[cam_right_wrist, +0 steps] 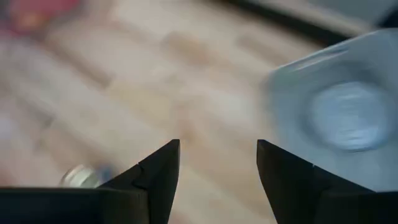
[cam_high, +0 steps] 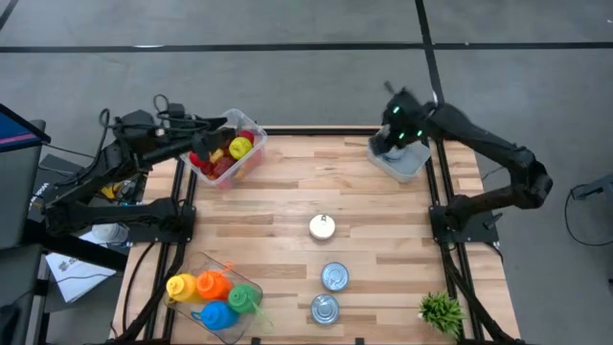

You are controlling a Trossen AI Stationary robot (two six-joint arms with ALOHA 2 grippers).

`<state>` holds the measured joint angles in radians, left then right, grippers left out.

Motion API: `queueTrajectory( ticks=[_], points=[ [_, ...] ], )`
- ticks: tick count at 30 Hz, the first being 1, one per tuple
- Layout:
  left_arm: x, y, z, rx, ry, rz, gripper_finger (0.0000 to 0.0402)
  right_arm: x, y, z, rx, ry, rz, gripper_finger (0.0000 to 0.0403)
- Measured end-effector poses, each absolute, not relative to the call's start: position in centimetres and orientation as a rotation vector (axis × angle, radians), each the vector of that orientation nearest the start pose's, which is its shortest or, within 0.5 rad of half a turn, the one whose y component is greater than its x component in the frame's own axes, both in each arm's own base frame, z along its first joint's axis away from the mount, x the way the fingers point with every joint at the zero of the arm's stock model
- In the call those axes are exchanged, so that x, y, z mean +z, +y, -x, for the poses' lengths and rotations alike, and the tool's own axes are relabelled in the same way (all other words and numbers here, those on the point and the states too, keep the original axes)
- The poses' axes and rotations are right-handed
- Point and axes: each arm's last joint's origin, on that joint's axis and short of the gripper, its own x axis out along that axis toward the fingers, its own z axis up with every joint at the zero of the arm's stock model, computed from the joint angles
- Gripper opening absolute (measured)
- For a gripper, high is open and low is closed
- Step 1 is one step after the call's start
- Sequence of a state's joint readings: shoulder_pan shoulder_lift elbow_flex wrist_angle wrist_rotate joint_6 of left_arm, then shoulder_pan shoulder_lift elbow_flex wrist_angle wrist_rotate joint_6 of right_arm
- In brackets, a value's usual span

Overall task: Pick & Place Food Item
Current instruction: Put the blue and pink tuna can into the gray bin

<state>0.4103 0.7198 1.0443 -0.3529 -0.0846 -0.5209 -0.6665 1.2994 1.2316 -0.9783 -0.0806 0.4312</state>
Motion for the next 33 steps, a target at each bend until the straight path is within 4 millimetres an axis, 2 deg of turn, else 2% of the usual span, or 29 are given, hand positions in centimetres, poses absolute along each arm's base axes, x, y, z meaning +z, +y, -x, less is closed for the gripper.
queueTrajectory(
  ticks=[5,8,15,21,24,31,33],
  points=[
    [42.2,4.8,-10.2,0.489,-0.213,0.443,0.0356,30.6,-10.3,-24.2,-0.571,0.934,-0.710,0.0197],
    [42.3,4.5,-9.3,0.517,-0.241,0.416,0.0356,29.0,-7.7,-27.2,-0.517,0.978,-0.647,0.0196],
    [39.8,4.1,-8.4,0.524,-0.229,0.442,0.0356,23.5,-3.5,-32.1,-0.404,1.140,-0.563,0.0205],
    [36.7,3.6,-7.9,0.492,-0.224,0.454,0.0356,18.9,-1.3,-34.1,-0.370,1.277,-0.512,0.0199],
    [35.4,3.3,-7.7,0.455,-0.263,0.452,0.0356,17.7,-0.8,-34.6,-0.363,1.302,-0.501,0.0196],
    [32.9,2.9,-7.4,0.422,-0.325,0.476,0.0341,17.3,-0.8,-35.2,-0.343,1.282,-0.531,0.0193],
    [32.4,2.9,-7.4,0.419,-0.325,0.500,0.0331,17.9,-1.0,-35.1,-0.350,1.275,-0.542,0.0193]
  ],
)
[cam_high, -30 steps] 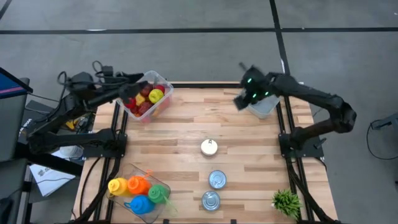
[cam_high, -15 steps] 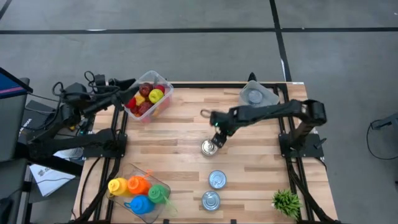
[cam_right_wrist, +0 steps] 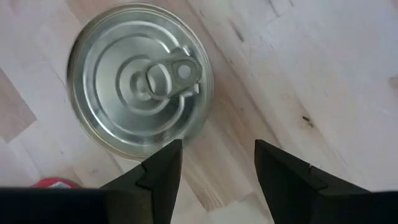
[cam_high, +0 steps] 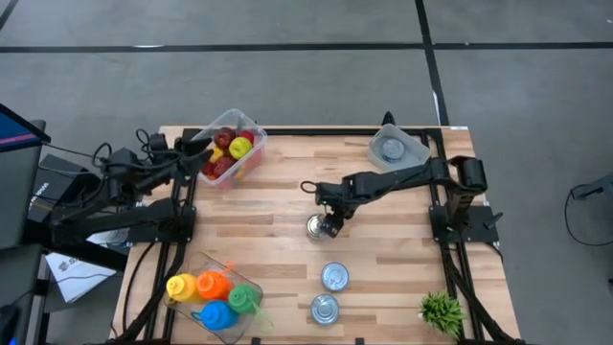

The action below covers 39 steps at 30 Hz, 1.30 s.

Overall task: Pick & Place Food Item
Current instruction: Put the blue and pink tuna can into the gray bin

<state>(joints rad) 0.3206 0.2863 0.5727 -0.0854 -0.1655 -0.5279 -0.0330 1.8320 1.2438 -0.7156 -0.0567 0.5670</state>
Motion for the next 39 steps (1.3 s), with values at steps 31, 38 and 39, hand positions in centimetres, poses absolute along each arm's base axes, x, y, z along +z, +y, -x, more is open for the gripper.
queueTrajectory(
  ticks=[31,38,39],
  points=[
    [27.1,2.5,-9.7,0.294,-0.286,0.552,0.0169,16.9,-2.7,-36.2,-0.347,1.267,-0.640,0.0014],
    [27.1,2.5,-9.7,0.295,-0.285,0.552,0.0152,16.9,-3.7,-35.9,-0.353,1.286,-0.622,0.0010],
    [27.1,2.5,-9.7,0.295,-0.285,0.551,0.0150,16.9,-3.9,-35.7,-0.357,1.300,-0.616,0.0006]
  ],
)
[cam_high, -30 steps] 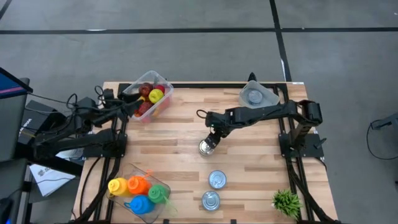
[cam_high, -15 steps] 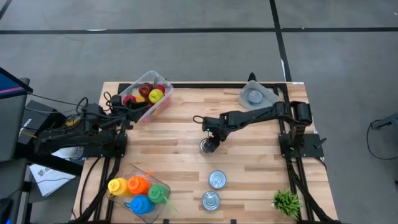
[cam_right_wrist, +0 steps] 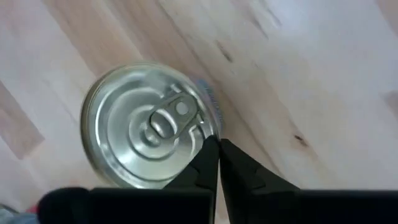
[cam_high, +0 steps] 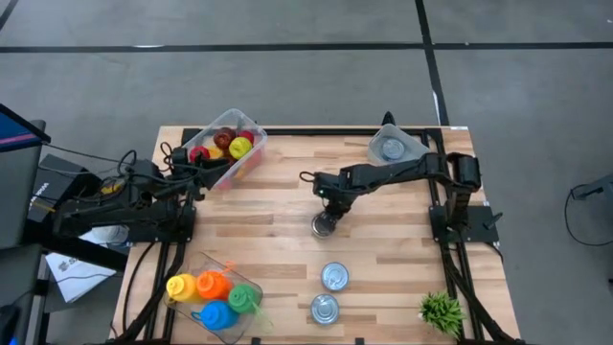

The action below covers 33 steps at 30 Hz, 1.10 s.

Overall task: Pick & Place Food Item
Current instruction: Put the blue and pink tuna can into the gray bin

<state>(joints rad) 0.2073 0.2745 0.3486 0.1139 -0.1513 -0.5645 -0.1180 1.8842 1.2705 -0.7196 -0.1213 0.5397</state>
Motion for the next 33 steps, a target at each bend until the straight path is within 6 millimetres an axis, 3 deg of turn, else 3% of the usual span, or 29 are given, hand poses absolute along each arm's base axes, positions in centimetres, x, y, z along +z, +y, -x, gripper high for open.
queueTrajectory(
  ticks=[11,20,33],
  points=[
    [27.1,2.5,-9.7,0.293,-0.283,0.552,0.0143,17.8,-6.1,-33.5,-0.455,1.395,-0.520,0.0001],
    [26.8,2.4,-9.8,0.277,-0.247,0.552,0.0140,17.9,-7.6,-29.0,-0.502,1.421,-0.568,0.0000],
    [26.8,2.4,-9.8,0.277,-0.246,0.546,0.0140,22.0,-8.9,-23.7,-0.581,1.237,-0.676,0.0000]
  ],
)
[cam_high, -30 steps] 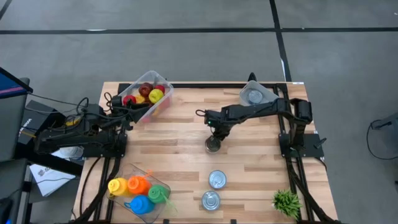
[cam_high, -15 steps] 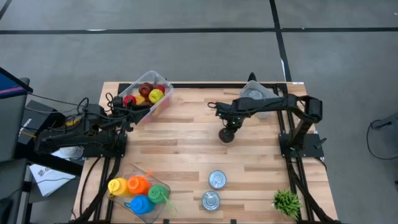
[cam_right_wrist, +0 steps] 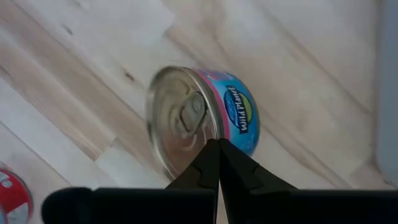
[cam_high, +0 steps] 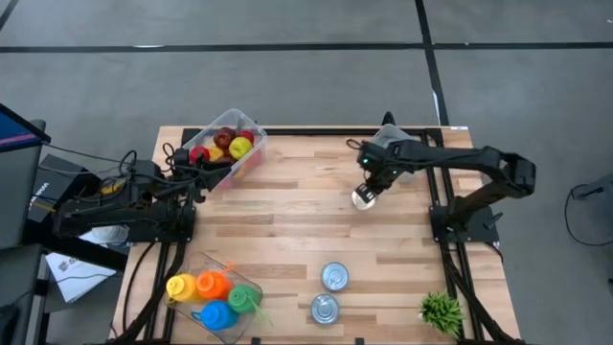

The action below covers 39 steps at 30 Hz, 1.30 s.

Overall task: Pick & Place Food Item
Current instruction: Put the blue and pink tuna can into the gray bin

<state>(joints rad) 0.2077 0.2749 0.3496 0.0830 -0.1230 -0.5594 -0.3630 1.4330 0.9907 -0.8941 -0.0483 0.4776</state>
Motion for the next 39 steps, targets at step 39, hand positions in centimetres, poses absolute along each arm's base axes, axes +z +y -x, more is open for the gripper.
queueTrajectory(
  ticks=[39],
  points=[
    [26.4,2.5,-9.9,0.280,-0.235,0.554,0.0140,26.0,-18.9,-12.2,-1.162,0.888,-0.945,0.0000]
  ],
)
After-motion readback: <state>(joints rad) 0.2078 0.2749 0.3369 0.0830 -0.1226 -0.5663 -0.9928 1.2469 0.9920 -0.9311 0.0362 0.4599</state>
